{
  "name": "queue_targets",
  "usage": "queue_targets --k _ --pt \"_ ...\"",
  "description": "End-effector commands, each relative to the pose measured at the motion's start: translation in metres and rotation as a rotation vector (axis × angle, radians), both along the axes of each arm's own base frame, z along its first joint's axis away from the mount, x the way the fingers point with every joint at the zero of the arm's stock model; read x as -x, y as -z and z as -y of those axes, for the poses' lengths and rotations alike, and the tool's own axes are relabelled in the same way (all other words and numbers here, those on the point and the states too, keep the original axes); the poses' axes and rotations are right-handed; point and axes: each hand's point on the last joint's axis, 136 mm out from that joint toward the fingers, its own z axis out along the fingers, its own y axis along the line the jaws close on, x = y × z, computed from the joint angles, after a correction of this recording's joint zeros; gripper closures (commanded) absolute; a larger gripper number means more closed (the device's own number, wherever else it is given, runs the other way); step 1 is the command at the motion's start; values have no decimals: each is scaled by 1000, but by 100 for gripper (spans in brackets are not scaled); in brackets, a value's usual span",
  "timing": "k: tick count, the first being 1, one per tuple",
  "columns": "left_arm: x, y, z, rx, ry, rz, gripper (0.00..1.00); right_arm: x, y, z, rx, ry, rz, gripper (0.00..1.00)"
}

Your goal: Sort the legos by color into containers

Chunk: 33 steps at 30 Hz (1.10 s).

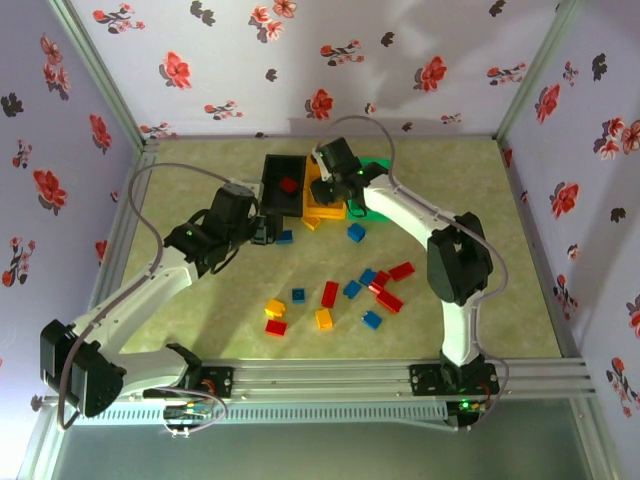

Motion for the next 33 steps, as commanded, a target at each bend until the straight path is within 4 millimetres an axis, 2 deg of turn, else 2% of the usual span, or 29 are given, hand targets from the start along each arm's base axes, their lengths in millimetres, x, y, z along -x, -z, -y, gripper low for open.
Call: queue_targets --k 1,5,7,10,13,17,22,28,33 --pt "-1 -6 -3 15 -25 29 23 -19 10 3 30 8 -1 72" --pt "-2 -4 -1 13 -23 21 23 -39 13 3 34 20 -2 68" --pt "-2 -3 0 13 -25 16 23 -48 13 3 38 26 -1 61" --pt "-3 0 1 9 -24 7 21 -56 9 5 42 35 7 51" --pt "-5 2 3 9 -24 4 20 -57 2 9 46 40 21 46" --pt "-8 7 5 5 -29 -6 19 -50 -6 16 57 47 28 46" --pt "-13 19 6 -12 -52 -36 18 -31 -16 31 55 63 43 45" --pt "-19 40 2 -79 -92 -96 18 -4 -24 52 61 85 48 44" --pt "-25 61 5 -111 -124 -160 18 16 -24 62 45 94 33 44"
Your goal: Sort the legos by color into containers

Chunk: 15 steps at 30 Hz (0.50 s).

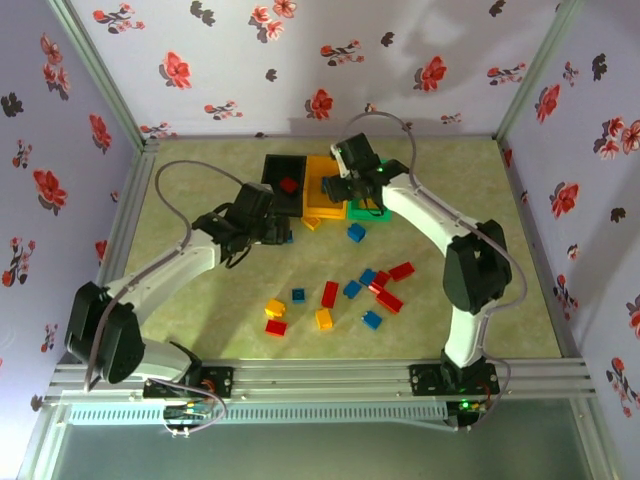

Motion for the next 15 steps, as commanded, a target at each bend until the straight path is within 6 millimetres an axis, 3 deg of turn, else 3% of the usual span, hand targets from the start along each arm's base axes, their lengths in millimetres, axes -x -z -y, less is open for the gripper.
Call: queue_targets --k 1,15 --pt "-7 7 0 -21 -54 -30 18 6 -3 10 -9 32 11 43" --pt "-31 84 23 -87 -122 -231 15 27 2 24 -28 65 -7 42"
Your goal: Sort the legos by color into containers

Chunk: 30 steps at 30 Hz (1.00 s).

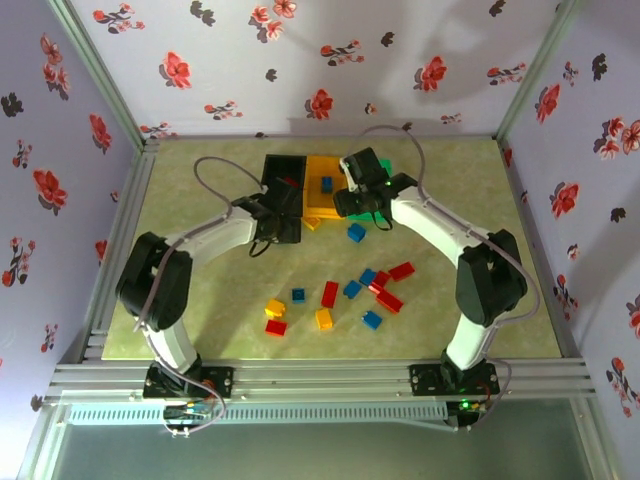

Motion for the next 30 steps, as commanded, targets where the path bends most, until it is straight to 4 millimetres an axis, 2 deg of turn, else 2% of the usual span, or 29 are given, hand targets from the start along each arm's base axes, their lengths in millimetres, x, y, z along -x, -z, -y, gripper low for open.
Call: queue_targets --k 1,9,13,20,25,30 --pt "-4 8 5 -3 -31 -32 15 0 -15 5 -33 35 36 42" --pt "-12 29 11 -15 -24 -59 17 5 -7 9 -23 43 17 42" --pt "-16 40 14 -22 -19 -76 23 7 -4 9 -27 48 9 42" --pt "-24 53 11 -35 -28 -90 29 11 1 12 -26 53 -1 42" --pt "-26 56 11 -37 -21 -89 48 13 0 15 -21 58 4 42" --pt "-26 48 11 -29 -17 -76 59 14 2 16 -14 60 3 43"
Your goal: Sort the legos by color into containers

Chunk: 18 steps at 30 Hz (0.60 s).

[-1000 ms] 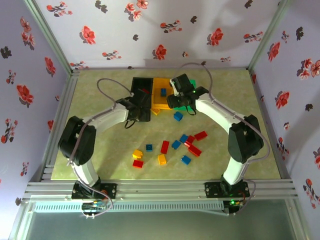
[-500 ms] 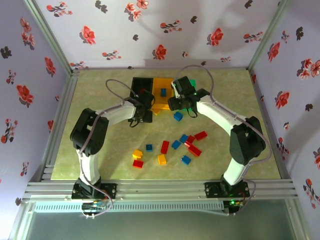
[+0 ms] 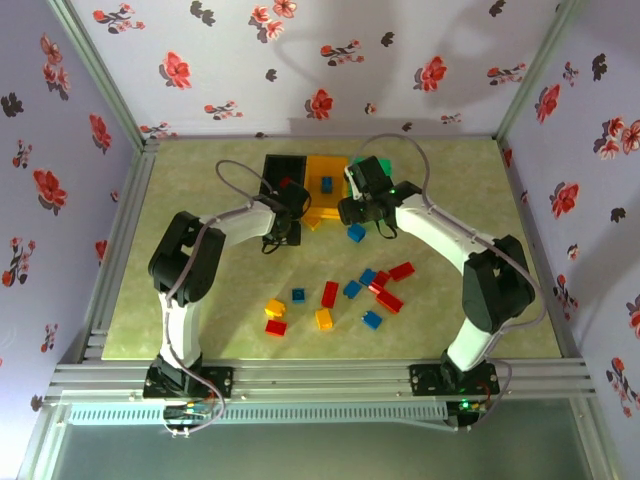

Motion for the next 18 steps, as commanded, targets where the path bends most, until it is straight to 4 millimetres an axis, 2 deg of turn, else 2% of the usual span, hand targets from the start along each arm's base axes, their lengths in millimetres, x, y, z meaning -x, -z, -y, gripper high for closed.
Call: queue_targets --k 1,8,18 --pt "-5 -10 -1 5 0 19 61 -2 -9 6 -12 40 28 43" --pt "-5 -52 2 34 26 77 62 -3 -10 9 -14 56 43 43" --pt "-20 -110 15 68 83 183 63 -1 -9 14 -8 73 53 43"
